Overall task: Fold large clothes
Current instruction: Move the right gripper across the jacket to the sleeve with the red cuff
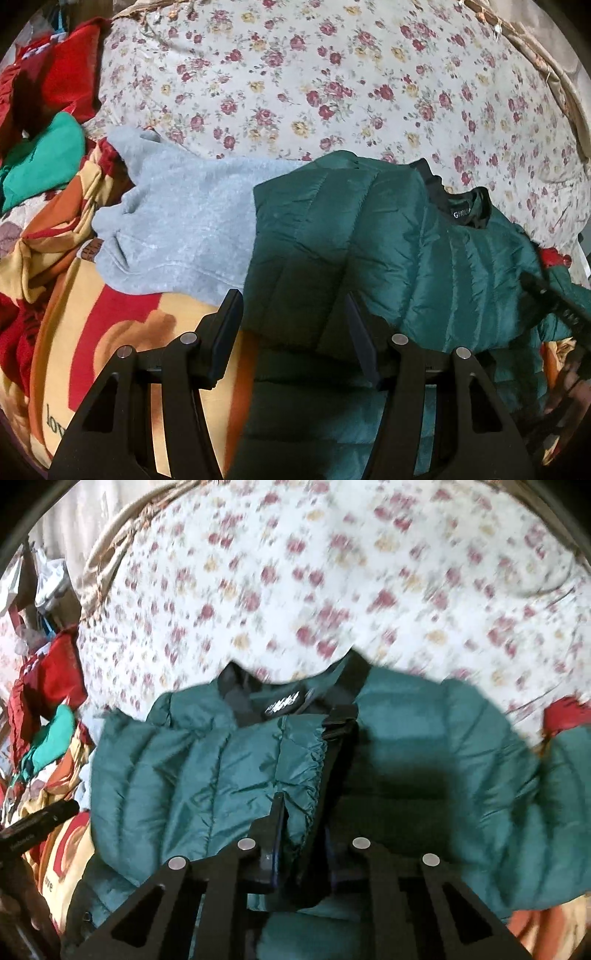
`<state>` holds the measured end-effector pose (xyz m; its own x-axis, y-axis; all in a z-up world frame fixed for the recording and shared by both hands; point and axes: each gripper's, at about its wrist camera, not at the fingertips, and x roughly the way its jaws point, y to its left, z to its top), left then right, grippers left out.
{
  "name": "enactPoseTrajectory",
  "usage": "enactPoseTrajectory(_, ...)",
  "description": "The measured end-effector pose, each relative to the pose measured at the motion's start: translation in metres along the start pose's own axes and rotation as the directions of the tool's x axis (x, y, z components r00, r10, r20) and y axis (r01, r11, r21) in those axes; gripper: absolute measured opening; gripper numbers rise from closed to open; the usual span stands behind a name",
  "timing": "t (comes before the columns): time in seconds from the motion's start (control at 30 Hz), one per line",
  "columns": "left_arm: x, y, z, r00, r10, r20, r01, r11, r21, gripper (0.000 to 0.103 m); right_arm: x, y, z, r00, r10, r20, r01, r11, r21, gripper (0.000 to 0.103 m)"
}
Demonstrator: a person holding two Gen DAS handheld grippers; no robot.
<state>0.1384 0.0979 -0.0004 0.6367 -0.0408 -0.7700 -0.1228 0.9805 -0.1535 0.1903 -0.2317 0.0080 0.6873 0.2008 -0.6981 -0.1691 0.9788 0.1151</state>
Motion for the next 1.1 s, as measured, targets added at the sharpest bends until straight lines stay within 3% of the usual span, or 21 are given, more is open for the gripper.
enactPoseTrajectory(0.3, 0.022, -0.016, -0.001, 0.999, 0.001, -0.038, -0.001, 1.000, 0.013, 0.057, -0.012, -0.053, -0.003, 0.989, -0.148, 0.018, 0.147, 0.988, 0.042, 0.014)
enactPoseTrajectory(0.5, 0.034, -0.022, -0.002, 0.998, 0.009, -0.061, -0.009, 1.000, 0.004, 0.057, 0.029, -0.074, -0.014, 0.970, -0.236, -0.056, 0.239, 0.969, 0.062, 0.014)
enactPoseTrajectory(0.6, 0.029, -0.026, 0.000, 0.999, 0.006, -0.049, -0.005, 1.000, 0.009, 0.057, 0.037, -0.077, -0.017, 0.969, -0.236, -0.073, 0.239, 0.970, 0.050, 0.014)
enactPoseTrajectory(0.67, 0.025, -0.029, 0.003, 1.000, 0.004, -0.030, -0.004, 1.000, 0.017, 0.057, 0.030, -0.076, -0.017, 0.963, -0.257, -0.080, 0.261, 0.964, 0.046, 0.029)
enactPoseTrajectory(0.73, 0.023, -0.034, 0.006, 1.000, 0.003, -0.016, -0.003, 1.000, 0.029, 0.057, 0.014, -0.075, -0.017, 0.960, -0.275, -0.053, 0.277, 0.960, 0.045, 0.064)
enactPoseTrajectory(0.77, 0.022, -0.036, 0.008, 1.000, 0.003, -0.010, -0.003, 0.999, 0.036, 0.057, 0.005, -0.073, -0.017, 0.960, -0.279, -0.030, 0.280, 0.959, 0.043, 0.068)
enactPoseTrajectory(0.87, 0.025, -0.043, 0.010, 1.000, 0.005, 0.000, -0.005, 0.999, 0.041, 0.057, -0.025, -0.058, -0.016, 0.966, -0.255, 0.030, 0.255, 0.967, 0.016, 0.071)
enactPoseTrajectory(1.0, 0.034, -0.052, 0.012, 1.000, 0.009, -0.001, -0.009, 0.999, 0.045, 0.057, -0.026, -0.021, -0.016, 0.994, -0.111, -0.001, 0.110, 0.991, -0.081, 0.071)
enactPoseTrajectory(1.1, 0.042, -0.059, 0.010, 1.000, 0.020, -0.006, -0.020, 0.998, 0.060, 0.057, -0.006, -0.003, -0.016, 0.998, -0.054, -0.033, 0.050, 0.993, -0.111, 0.071)
